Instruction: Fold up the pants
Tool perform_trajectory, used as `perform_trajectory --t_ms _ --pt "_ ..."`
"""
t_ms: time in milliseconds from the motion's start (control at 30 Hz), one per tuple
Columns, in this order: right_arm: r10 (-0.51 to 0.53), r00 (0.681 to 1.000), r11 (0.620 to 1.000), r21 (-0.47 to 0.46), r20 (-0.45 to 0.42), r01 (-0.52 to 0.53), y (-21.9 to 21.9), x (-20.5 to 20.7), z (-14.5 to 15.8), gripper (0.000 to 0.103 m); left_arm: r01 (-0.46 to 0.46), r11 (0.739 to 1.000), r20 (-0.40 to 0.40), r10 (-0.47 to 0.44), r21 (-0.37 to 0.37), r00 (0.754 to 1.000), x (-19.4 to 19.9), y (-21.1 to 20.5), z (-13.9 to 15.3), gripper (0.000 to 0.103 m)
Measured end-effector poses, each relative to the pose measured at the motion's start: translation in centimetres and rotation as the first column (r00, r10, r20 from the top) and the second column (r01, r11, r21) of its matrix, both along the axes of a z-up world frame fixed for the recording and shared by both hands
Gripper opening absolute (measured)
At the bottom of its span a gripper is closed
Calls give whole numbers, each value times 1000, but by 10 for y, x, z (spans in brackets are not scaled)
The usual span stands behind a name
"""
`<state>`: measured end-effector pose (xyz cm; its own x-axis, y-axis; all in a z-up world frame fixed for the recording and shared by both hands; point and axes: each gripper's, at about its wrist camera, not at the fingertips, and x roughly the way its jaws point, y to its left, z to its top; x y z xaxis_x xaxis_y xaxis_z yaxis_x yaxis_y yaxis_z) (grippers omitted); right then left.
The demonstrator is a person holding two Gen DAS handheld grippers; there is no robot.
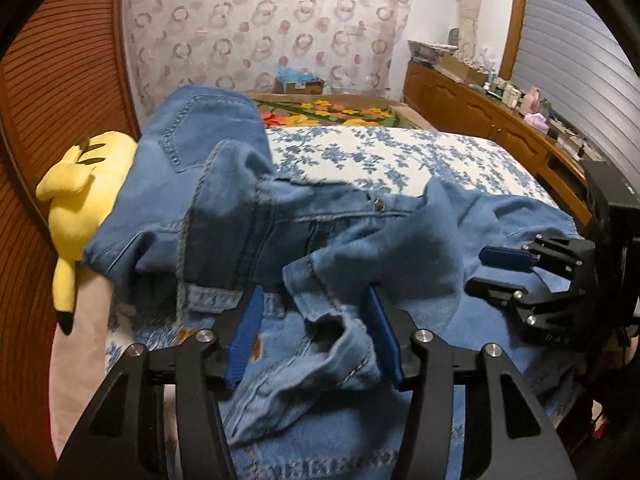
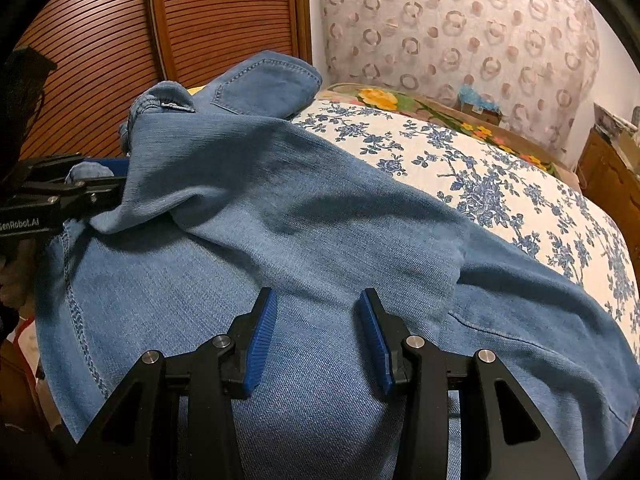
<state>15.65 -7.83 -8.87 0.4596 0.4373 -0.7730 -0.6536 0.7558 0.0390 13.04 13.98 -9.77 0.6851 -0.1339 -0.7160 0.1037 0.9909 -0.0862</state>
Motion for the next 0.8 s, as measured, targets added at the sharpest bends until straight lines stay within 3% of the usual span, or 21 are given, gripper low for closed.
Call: perform_trajectory --t_ms 67,167,233,300,467,567,633,733,800 --pt "0 1000 1000 0 0 0 0 0 0 45 24 1000 -6 -24 -10 1000 4 -3 0 41" --pt "0 1000 1000 0 0 0 0 0 0 45 31 1000 -1 -31 6 1000 9 -8 1 36" --pt "0 1000 1000 0 0 0 0 0 0 45 17 1000 -2 -17 22 1000 13 -7 2 19" --pt "1 1000 1000 1 0 -1 0 0 0 45 12 1000 20 -12 23 1000 13 -3 8 15" --pt "0 1000 1000 1 1 0 2 -2 2 45 -84 996 162 77 40 984 0 15 43 15" --pt "4 1000 1000 5 0 -4 2 -1 1 46 -78 996 164 70 43 984 5 23 50 15" --pt "3 1000 1000 0 3 -3 2 -1 1 46 -118 987 181 98 108 979 10 23 52 15" --pt "3 1000 1000 0 3 -3 1 -1 1 46 -117 991 170 105 68 980 13 35 55 15" --pt "3 1000 1000 1 2 -3 1 0 1 46 -128 988 172 113 81 979 13 41 55 16"
